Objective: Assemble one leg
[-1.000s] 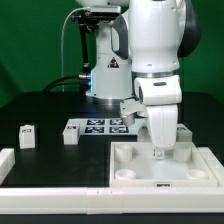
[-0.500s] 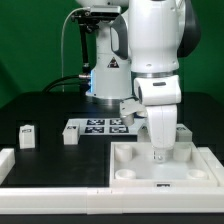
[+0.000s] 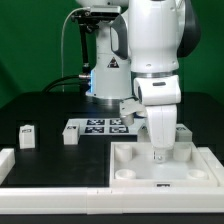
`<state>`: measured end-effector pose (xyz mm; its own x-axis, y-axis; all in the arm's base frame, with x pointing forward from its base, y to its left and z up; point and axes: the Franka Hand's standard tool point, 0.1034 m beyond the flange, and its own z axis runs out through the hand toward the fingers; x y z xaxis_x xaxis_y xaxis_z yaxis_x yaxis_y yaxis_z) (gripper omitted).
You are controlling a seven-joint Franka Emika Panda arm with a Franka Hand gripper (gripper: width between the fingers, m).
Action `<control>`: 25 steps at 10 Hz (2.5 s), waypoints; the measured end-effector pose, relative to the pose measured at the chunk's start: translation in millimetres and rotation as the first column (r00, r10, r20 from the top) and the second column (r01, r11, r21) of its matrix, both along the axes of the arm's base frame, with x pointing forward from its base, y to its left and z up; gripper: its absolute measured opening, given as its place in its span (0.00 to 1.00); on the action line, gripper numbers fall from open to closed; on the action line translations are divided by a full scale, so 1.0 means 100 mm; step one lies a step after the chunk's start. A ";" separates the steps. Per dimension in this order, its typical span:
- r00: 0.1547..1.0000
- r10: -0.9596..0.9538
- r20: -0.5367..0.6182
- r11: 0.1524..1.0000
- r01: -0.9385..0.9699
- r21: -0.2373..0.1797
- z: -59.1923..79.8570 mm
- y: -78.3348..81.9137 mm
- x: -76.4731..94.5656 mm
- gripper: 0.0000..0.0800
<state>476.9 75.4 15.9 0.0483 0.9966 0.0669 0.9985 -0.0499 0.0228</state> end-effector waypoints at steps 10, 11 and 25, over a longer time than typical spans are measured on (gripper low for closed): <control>0.797 -0.603 -0.014 0.797 0.603 0.029 0.30 0.10 -0.25 0.81; 0.693 -0.721 -0.027 0.691 0.721 0.050 0.28 0.12 -0.32 0.81; 0.110 -0.980 -0.167 0.180 0.854 -0.489 0.18 0.68 -0.76 0.81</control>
Offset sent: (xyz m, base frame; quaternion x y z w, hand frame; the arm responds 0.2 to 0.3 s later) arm 0.0000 0.0000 0.0000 0.0000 0.0000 0.0899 0.9960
